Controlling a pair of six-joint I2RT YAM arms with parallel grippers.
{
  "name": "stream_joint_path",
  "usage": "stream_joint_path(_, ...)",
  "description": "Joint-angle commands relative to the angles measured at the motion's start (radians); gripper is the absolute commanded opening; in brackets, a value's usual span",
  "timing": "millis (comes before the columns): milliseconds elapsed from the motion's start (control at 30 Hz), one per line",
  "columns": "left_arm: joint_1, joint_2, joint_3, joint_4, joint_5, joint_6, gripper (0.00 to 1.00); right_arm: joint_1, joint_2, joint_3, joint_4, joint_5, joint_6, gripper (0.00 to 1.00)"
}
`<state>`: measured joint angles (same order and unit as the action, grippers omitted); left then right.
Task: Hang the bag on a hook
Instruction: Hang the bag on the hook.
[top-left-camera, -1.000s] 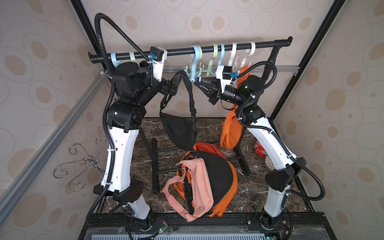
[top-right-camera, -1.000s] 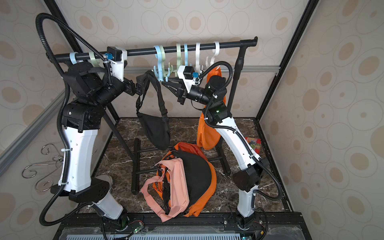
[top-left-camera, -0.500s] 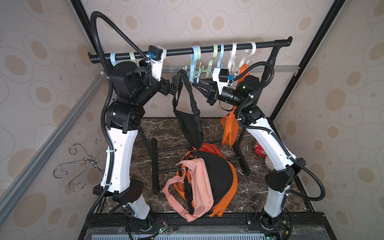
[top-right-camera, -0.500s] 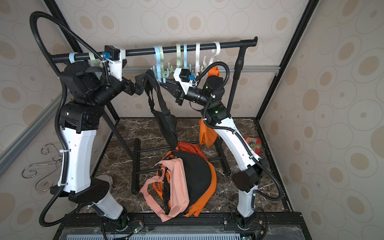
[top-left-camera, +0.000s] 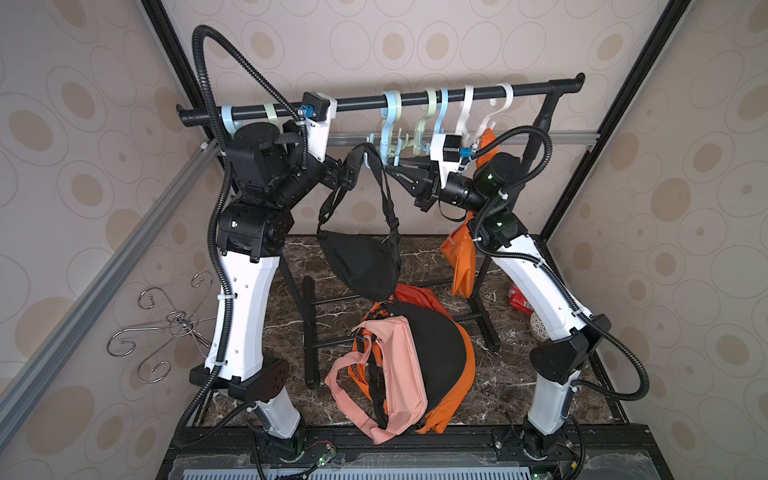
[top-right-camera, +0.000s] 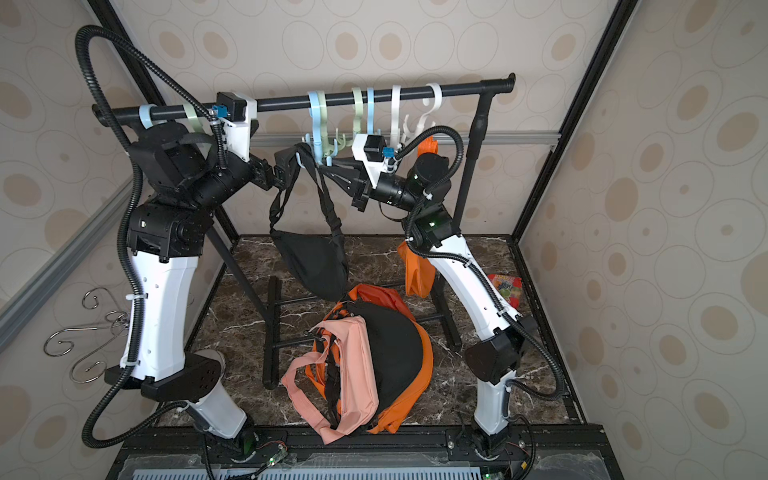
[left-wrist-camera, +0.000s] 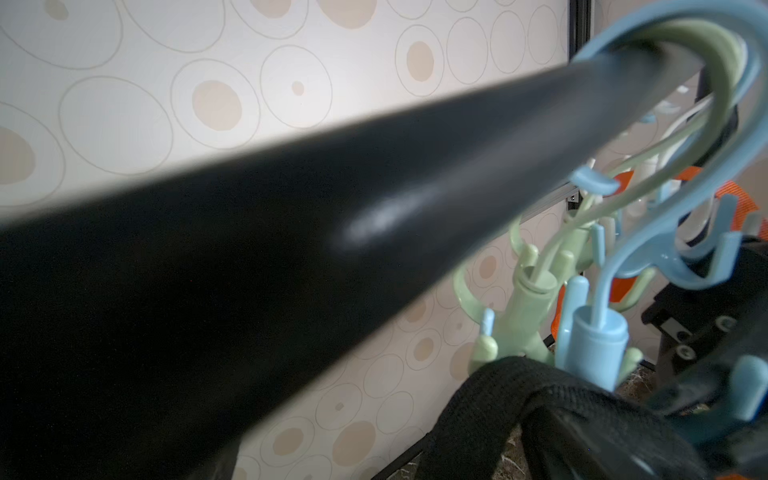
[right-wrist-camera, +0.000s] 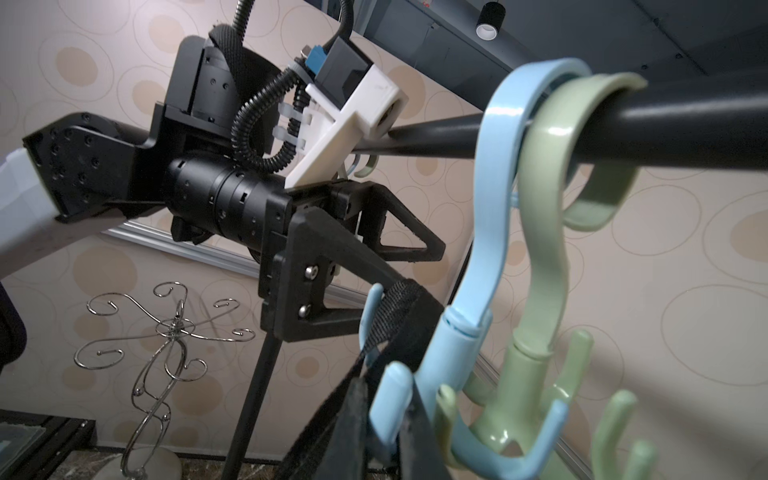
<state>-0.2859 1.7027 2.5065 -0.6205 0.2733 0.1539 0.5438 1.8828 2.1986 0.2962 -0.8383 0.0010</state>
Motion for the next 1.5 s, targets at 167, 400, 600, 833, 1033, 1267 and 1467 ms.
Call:
stream_joint_path(167, 0.007, -0.037, -0.087, -0.039, -0.037, 0.012, 1.0, -0.049, 0.068, 0.06, 0.202, 0.009, 0.278, 0.0)
stream_joint_path(400, 0.008, -0.124, -0.219, 0.01, -0.08, 0.0, 1.0, -0.049, 0.035, 0.001, 0.179, 0.033, 0.222, 0.0)
stream_joint_path(600, 0.007, -0.285, -0.499, 0.163, -0.062, -0.042, 1.0, -0.044, -0.007, -0.071, 0.146, 0.033, 0.158, 0.11)
stream_joint_path(833, 0.007, -0.374, -0.605, 0.194, -0.029, -0.068, 1.0, 0.004, -0.119, -0.203, 0.035, 0.061, -0.031, 0.47)
stream_joint_path(1033, 0.008, -0.423, -0.67, 0.21, 0.004, -0.089, 1.0, 0.038, -0.177, -0.262, 0.027, 0.106, -0.079, 0.55)
stream_joint_path(1267, 0.007, -0.518, -0.808, 0.221, -0.011, -0.069, 1.0, 0.081, -0.261, -0.318, -0.028, 0.136, -0.136, 0.68)
stream_joint_path(1467, 0.008, -0.601, -0.967, 0.254, -0.03, -0.055, 1.0, 0.13, -0.338, -0.391, -0.096, 0.232, -0.225, 0.72)
